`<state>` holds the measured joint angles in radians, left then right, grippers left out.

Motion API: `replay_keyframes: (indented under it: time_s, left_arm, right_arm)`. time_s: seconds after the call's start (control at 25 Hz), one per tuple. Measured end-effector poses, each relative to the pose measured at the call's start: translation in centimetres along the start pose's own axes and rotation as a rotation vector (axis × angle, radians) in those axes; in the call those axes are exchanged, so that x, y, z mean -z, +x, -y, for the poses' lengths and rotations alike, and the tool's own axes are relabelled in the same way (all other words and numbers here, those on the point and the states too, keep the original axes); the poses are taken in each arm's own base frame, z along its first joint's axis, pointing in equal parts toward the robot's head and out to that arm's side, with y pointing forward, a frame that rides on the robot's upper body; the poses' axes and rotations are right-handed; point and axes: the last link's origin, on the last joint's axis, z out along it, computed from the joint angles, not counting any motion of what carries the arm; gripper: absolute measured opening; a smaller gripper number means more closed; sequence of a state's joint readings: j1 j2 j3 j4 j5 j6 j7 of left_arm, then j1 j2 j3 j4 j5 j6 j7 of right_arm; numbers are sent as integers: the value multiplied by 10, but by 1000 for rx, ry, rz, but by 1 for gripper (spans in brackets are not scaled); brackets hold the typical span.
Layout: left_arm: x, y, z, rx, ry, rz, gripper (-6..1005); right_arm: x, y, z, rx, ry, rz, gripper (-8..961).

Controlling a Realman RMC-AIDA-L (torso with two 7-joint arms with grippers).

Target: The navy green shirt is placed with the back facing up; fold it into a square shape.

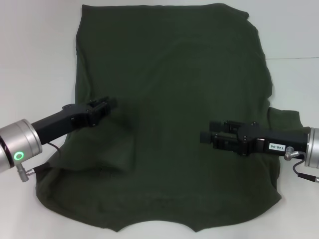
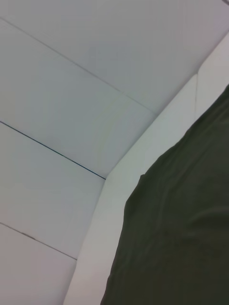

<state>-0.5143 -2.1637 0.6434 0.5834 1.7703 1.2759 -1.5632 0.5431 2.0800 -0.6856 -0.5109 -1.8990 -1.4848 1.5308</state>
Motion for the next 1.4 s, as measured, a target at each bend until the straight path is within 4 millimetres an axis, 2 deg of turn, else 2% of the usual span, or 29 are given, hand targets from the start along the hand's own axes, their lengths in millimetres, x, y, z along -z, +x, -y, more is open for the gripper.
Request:
replay_keyframes:
  time_s: [0.28, 0.44, 0.72, 1.12, 1.24, 1.4]
  left_arm:
    - [1, 0, -3, 29, -18, -28, 298]
    - [6, -1, -9, 14, -62, -47, 489]
    - [9, -10, -34, -169, -228, -65, 773]
    - [-3, -44, -52, -370, -315, 8, 824]
    - [-4, -47, -52, -370, -311, 15, 824]
    - [-5, -51, -53, -356, -312, 23, 824]
  right_arm:
    - [2, -1, 0, -3, 0, 7, 676]
    - [6, -3, 1, -43, 2, 13, 676]
    - [33, -10, 16, -255, 62, 4, 677]
    - [114, -7, 43, -559, 310, 89, 679]
    - [131, 1, 49, -615, 381, 71, 680]
    - [142, 10, 54, -654, 446, 41, 679]
